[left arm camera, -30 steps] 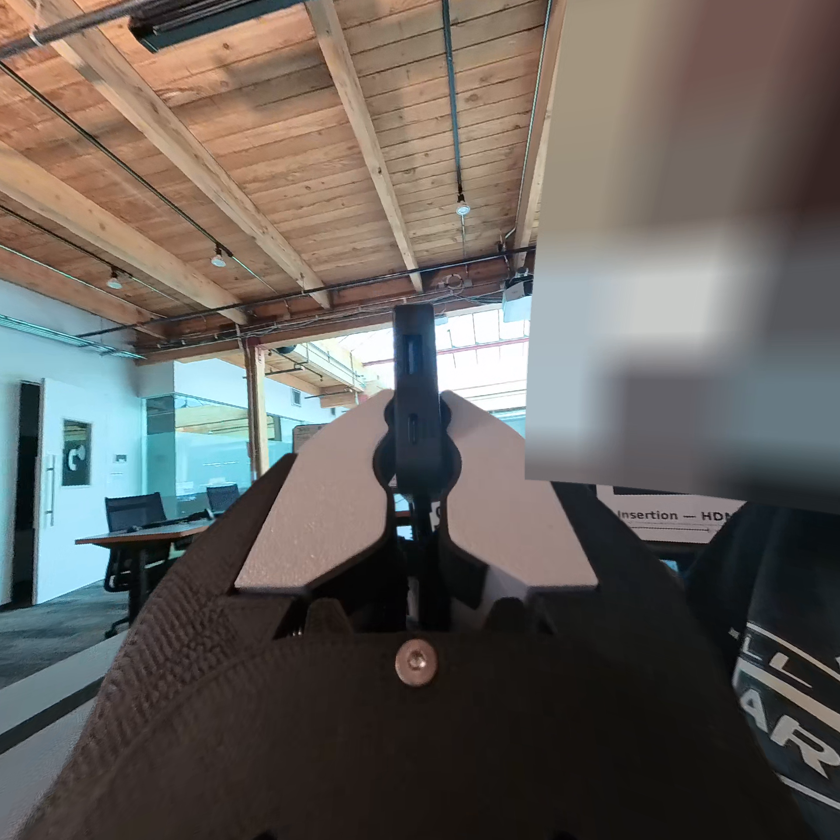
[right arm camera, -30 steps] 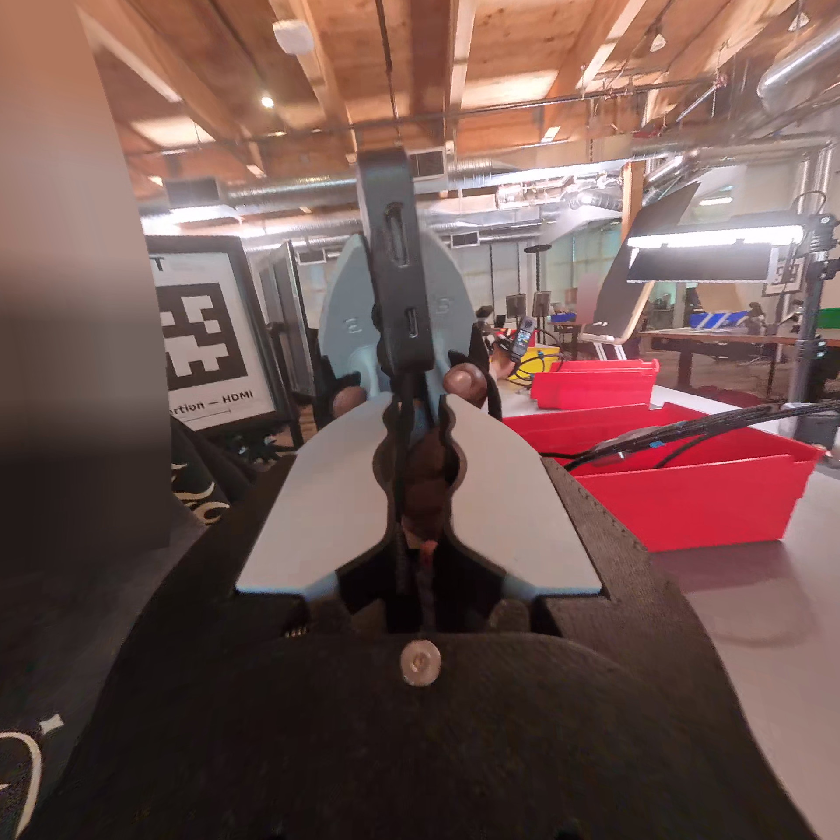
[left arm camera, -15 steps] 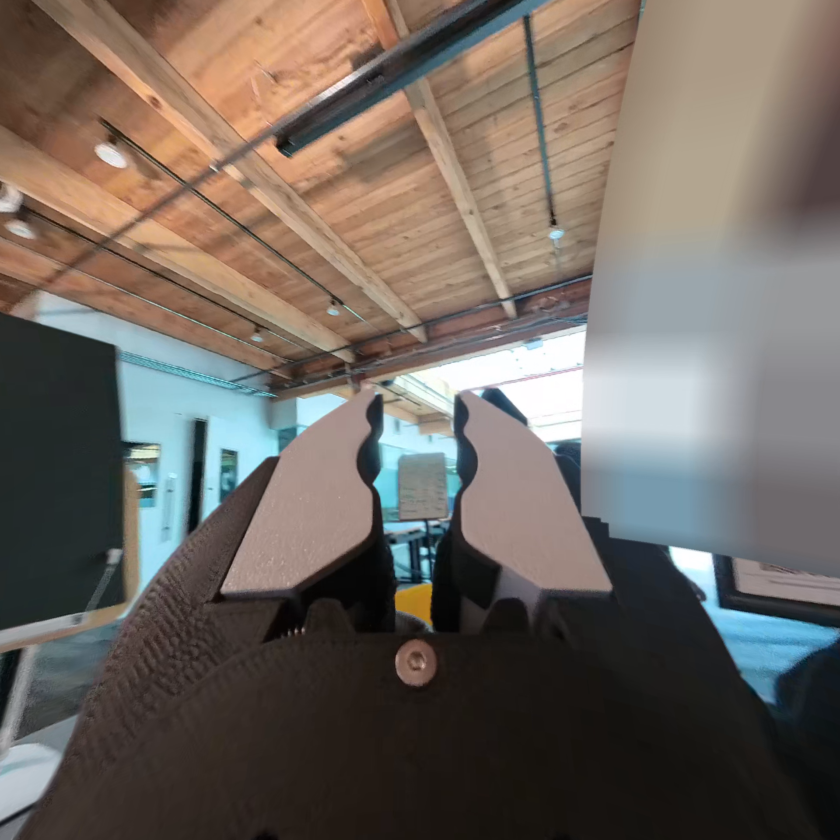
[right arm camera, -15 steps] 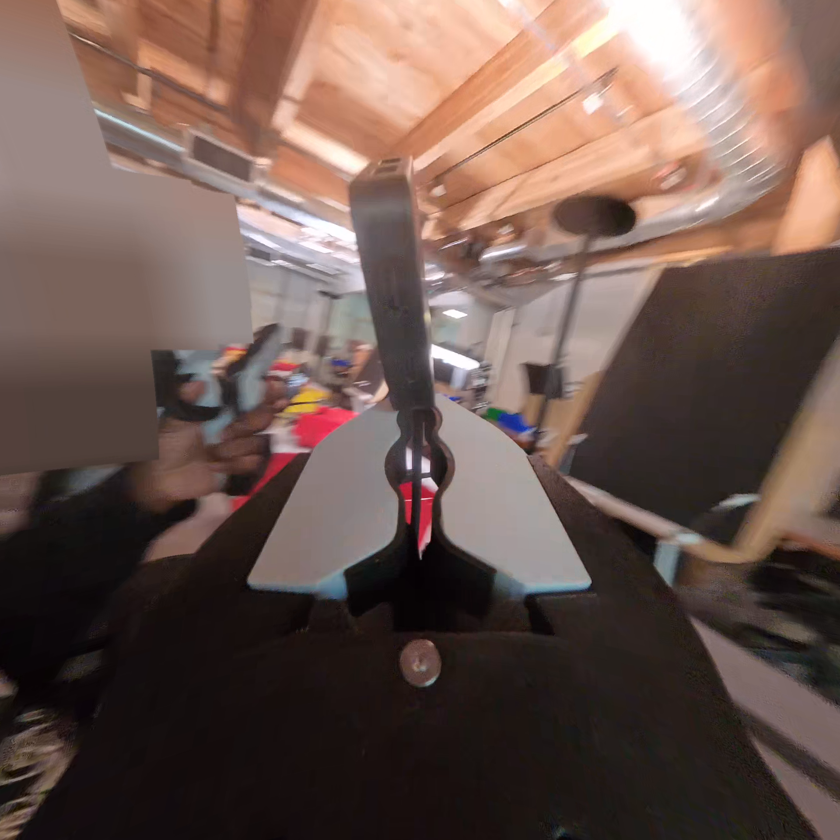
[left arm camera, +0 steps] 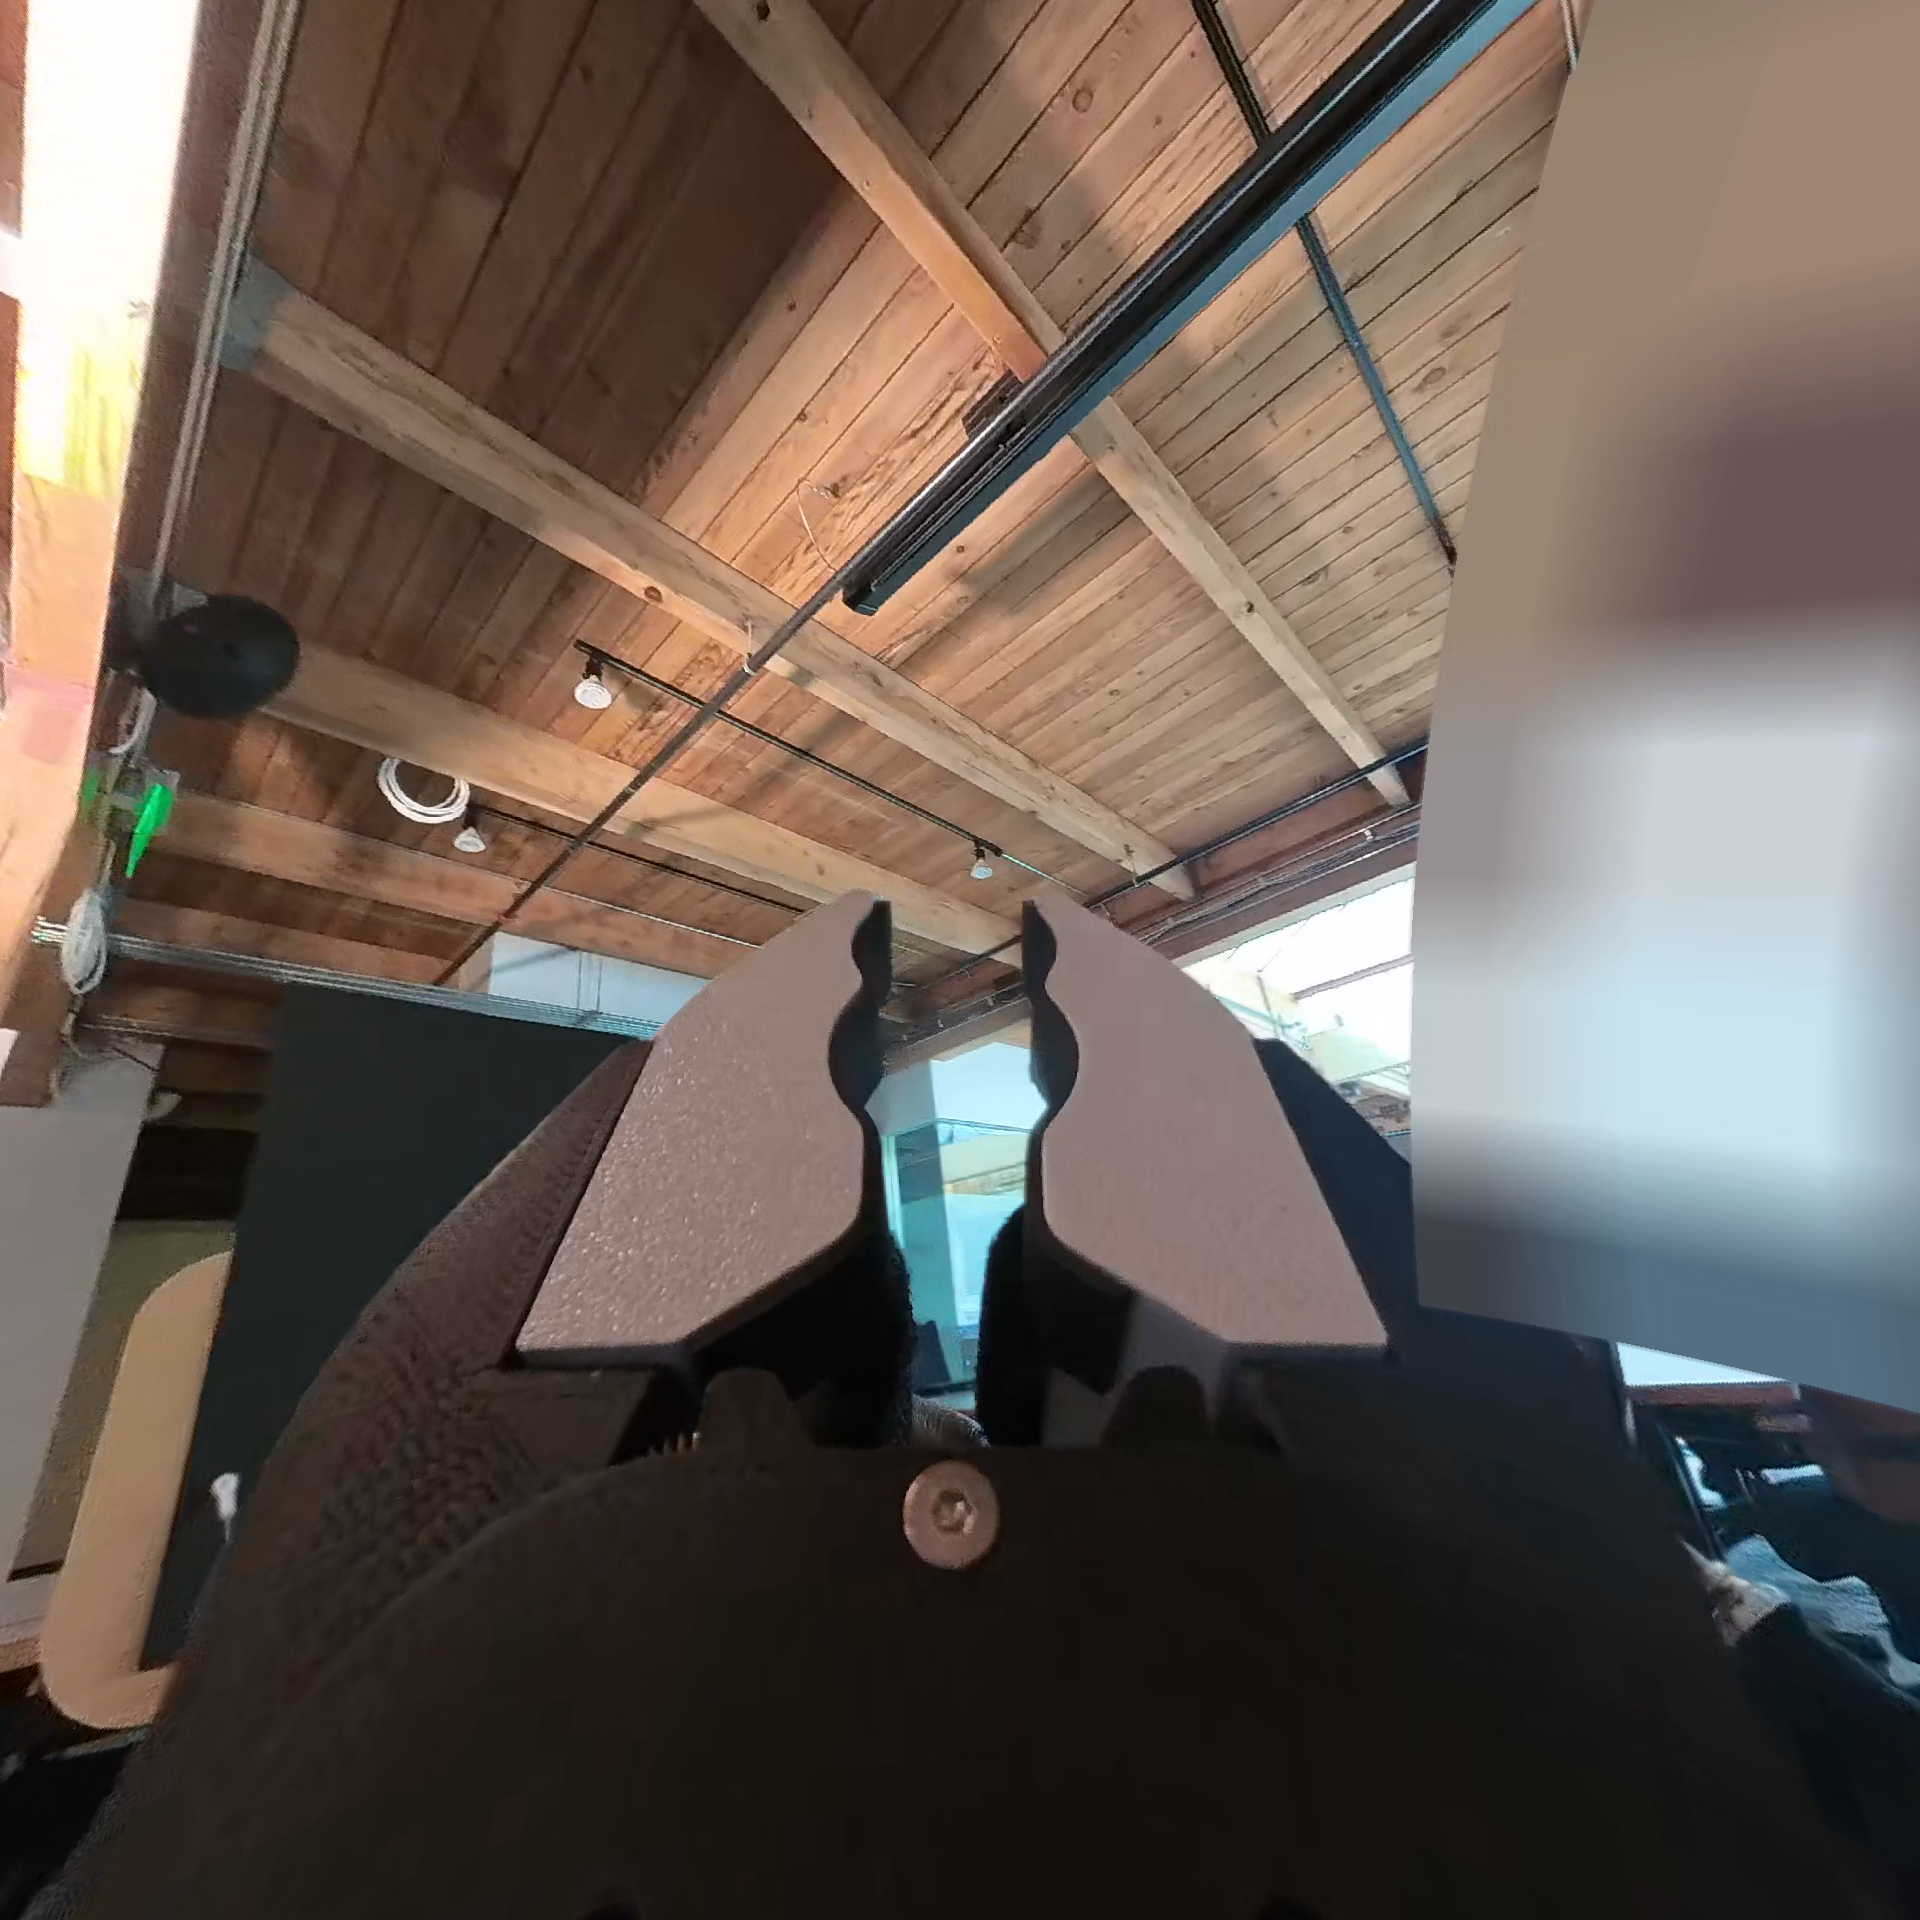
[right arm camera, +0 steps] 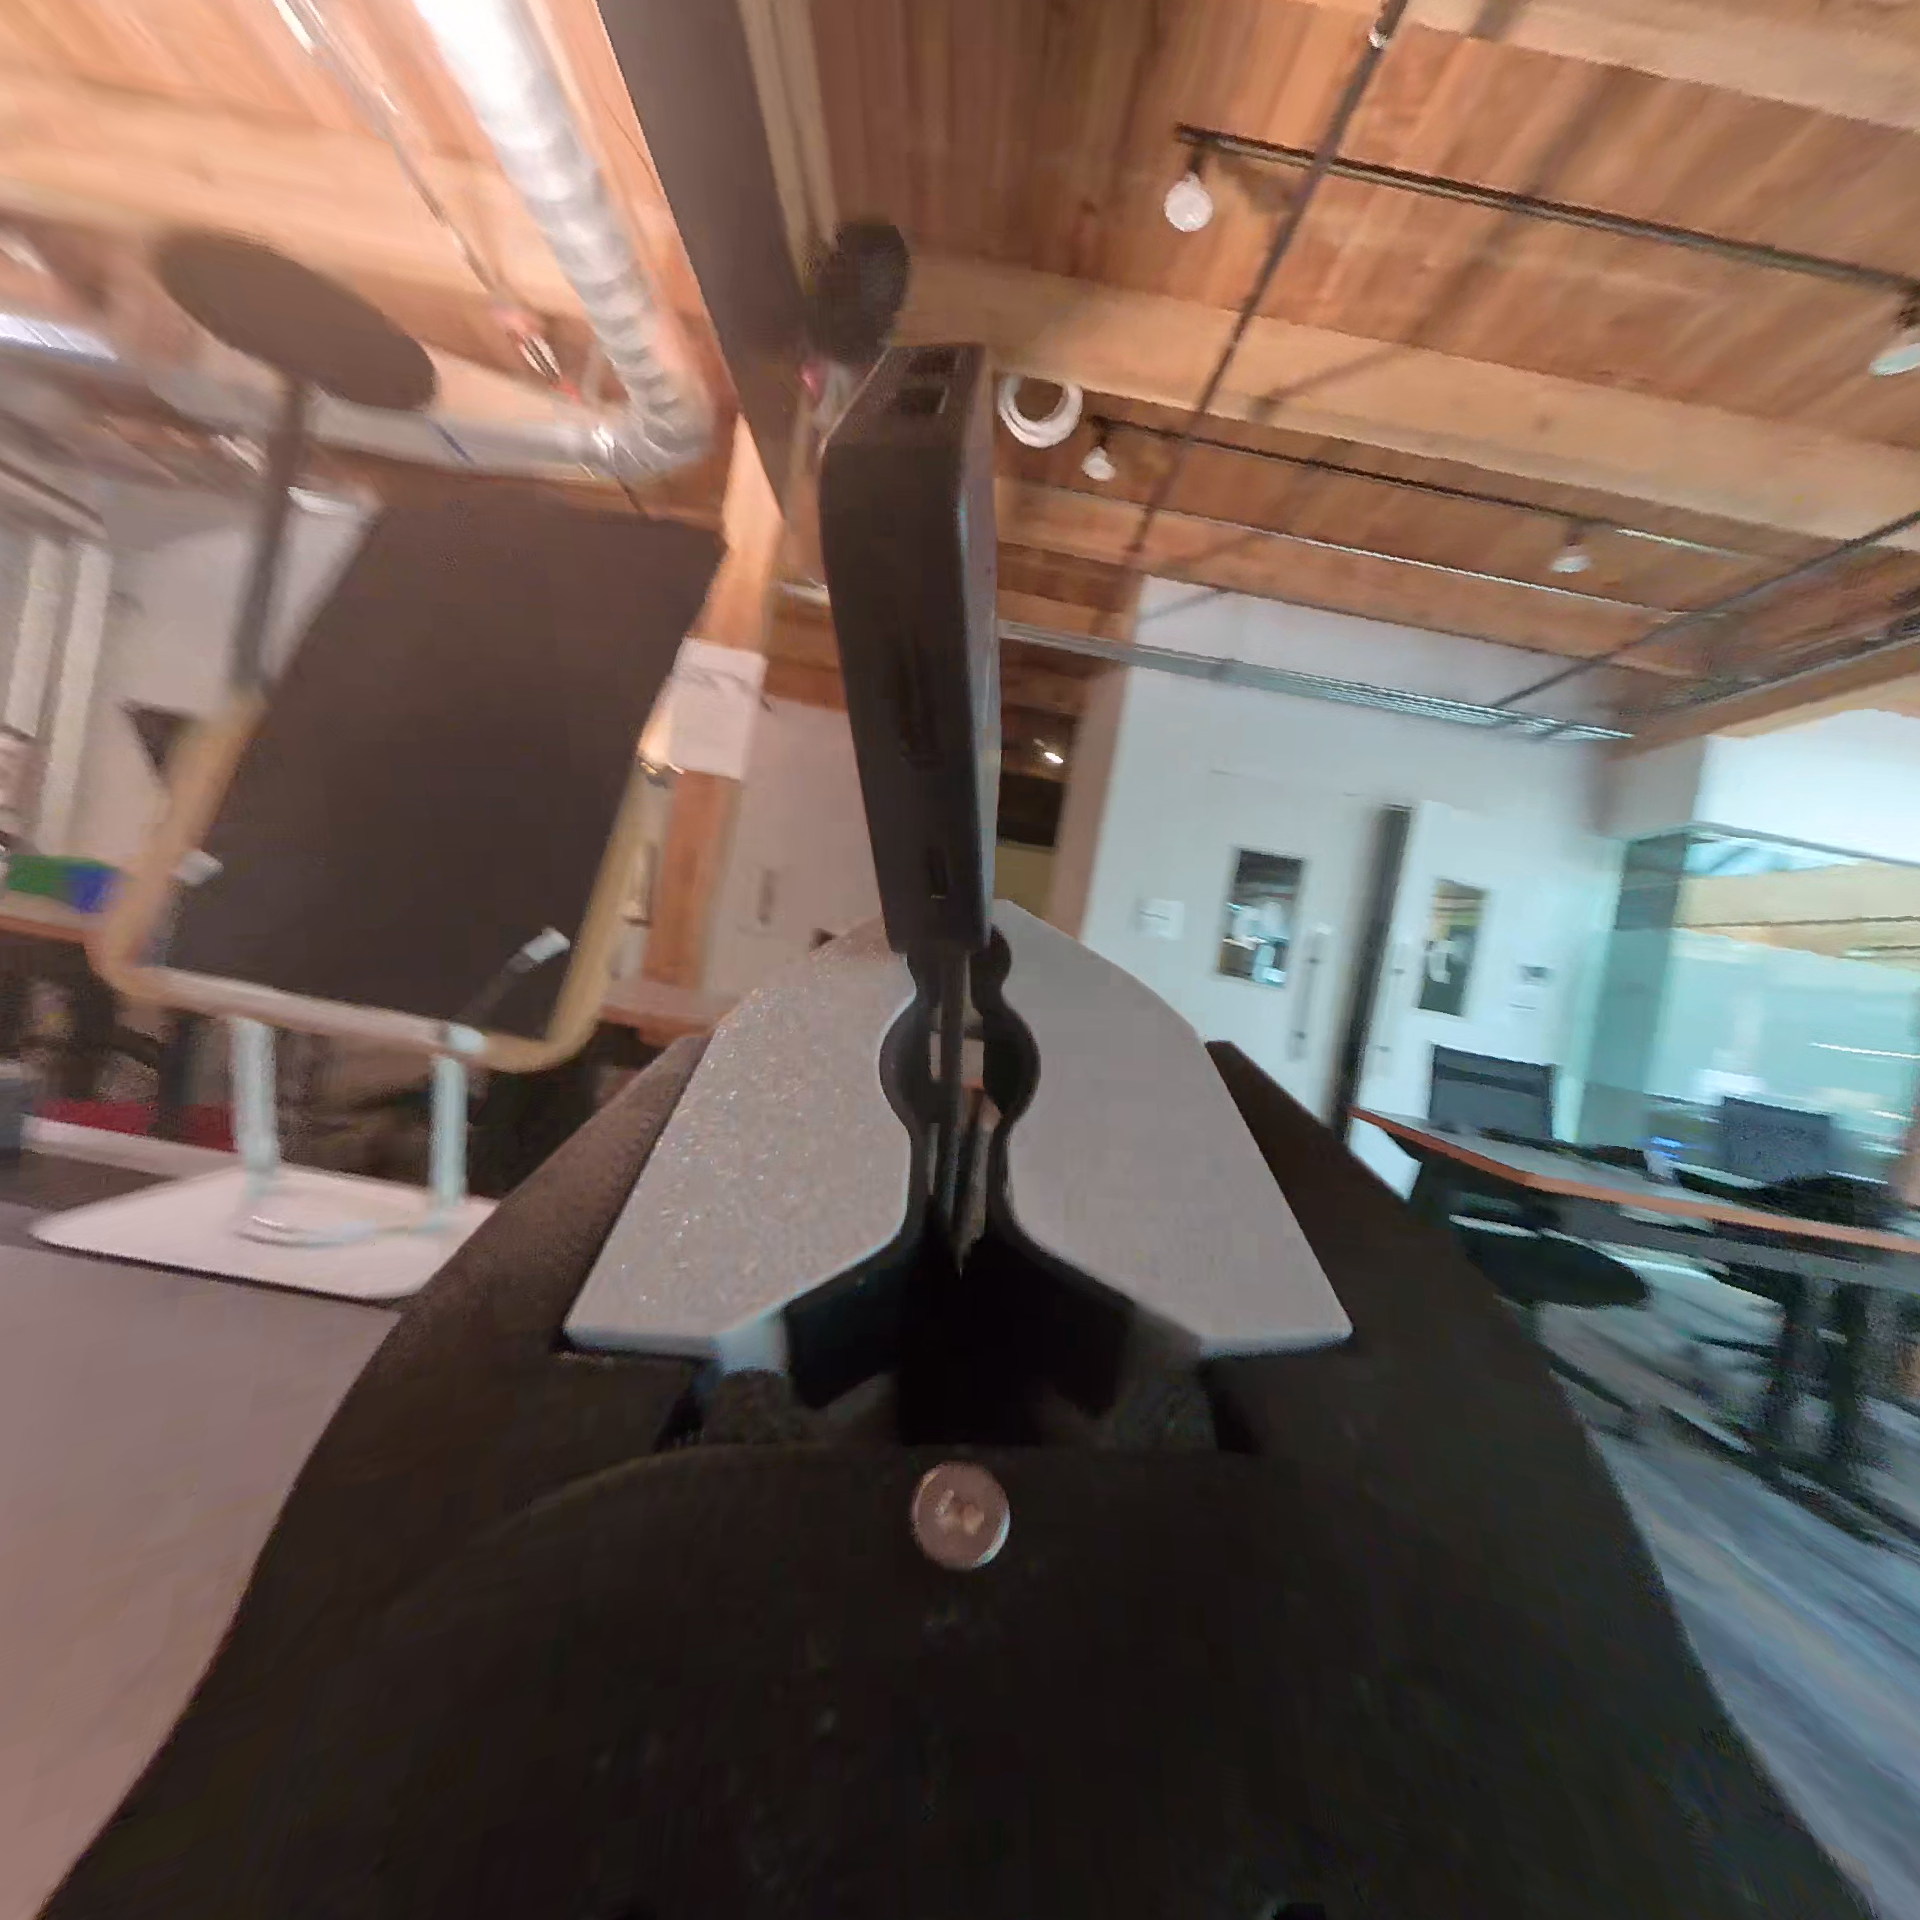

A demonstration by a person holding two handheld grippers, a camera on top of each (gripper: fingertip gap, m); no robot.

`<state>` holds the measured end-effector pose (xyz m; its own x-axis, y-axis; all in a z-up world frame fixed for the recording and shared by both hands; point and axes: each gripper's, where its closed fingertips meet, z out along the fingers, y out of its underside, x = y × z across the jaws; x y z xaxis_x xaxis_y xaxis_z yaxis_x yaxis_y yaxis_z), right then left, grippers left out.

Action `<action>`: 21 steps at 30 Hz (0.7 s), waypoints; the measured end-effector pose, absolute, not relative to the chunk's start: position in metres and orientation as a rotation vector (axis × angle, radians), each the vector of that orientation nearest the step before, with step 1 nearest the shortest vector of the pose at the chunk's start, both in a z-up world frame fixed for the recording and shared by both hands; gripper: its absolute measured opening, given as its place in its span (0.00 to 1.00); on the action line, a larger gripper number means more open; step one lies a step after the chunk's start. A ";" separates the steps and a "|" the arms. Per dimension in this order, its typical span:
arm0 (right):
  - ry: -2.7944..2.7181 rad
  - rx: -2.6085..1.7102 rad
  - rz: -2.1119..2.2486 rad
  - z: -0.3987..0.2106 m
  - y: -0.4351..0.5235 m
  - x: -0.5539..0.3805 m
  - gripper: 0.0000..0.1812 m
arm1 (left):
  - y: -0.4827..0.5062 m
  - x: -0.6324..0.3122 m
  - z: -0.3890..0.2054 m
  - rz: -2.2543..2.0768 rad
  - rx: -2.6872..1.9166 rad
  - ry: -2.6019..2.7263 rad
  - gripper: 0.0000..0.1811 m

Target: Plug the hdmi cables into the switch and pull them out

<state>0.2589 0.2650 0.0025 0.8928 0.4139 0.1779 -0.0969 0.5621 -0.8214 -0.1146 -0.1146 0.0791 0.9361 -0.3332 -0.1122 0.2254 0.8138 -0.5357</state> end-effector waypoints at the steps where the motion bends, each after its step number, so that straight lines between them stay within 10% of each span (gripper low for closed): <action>1: -0.373 -0.954 0.258 -0.006 0.275 0.261 0.03 | -0.116 -0.117 0.080 -0.299 -0.541 0.199 0.13; 21: -0.474 -0.942 0.037 -0.062 0.313 0.257 0.03 | -0.120 -0.118 0.083 -0.328 -0.503 0.210 0.12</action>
